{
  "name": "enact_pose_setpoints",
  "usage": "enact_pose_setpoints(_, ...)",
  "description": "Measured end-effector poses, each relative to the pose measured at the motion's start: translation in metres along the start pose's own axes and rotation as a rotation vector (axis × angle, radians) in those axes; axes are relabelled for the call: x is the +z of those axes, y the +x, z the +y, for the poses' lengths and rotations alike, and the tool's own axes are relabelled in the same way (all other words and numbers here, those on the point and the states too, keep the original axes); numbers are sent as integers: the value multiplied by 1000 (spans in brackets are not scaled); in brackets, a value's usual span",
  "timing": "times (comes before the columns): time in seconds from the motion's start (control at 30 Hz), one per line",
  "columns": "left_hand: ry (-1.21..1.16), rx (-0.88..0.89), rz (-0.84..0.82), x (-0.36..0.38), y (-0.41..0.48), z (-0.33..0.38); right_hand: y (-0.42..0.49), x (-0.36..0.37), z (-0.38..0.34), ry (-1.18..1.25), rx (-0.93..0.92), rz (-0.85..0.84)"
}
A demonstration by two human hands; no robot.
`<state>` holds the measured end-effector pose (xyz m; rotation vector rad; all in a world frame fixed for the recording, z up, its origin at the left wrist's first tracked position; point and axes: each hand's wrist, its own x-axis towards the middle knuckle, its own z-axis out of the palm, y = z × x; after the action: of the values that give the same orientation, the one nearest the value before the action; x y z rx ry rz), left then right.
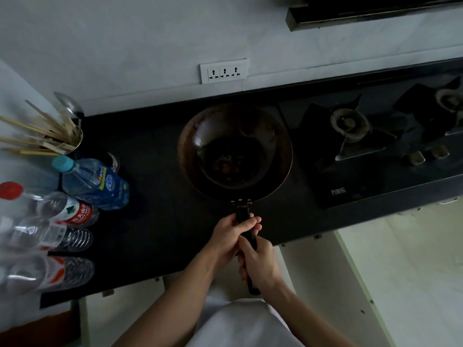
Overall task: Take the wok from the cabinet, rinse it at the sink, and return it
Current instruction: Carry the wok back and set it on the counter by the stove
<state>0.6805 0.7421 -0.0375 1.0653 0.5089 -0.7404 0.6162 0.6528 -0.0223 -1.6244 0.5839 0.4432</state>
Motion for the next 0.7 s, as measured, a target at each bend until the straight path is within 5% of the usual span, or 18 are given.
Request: enact_pose_setpoints(0.7, -51, -103, -2, 3, 7, 5, 13, -9, 1, 23, 53, -75)
